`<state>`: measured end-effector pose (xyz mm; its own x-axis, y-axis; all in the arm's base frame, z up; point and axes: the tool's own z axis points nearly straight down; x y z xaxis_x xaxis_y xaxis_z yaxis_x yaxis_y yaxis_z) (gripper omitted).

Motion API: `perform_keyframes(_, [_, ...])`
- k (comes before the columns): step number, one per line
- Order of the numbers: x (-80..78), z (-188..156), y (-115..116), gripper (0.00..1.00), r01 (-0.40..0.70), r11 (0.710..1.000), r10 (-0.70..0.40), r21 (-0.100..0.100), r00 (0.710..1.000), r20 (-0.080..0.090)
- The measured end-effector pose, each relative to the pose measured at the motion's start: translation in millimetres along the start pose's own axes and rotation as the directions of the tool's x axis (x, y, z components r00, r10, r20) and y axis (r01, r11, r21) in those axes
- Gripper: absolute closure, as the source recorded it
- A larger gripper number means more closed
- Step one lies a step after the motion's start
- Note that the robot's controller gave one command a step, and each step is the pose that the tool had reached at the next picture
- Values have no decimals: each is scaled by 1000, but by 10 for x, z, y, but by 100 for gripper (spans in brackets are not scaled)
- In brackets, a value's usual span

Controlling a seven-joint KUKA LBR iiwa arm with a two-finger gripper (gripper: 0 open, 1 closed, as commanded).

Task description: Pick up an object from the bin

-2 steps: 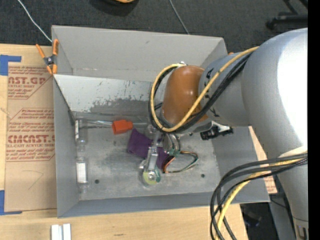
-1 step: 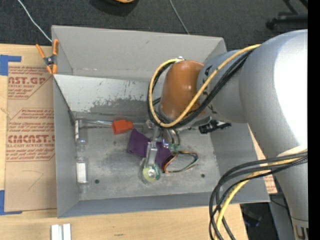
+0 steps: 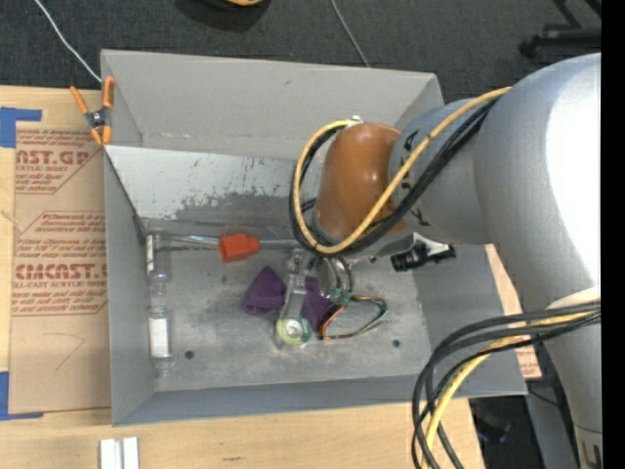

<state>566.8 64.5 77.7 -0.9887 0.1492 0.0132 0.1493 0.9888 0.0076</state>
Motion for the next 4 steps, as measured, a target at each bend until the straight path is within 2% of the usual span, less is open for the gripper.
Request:
perform_keyframes(2, [11,-38,-2,100,0,1000,0,0,1000,-1])
perform_keyframes(4, [1,-336,0,100,0,1000,0,-1,1000,7])
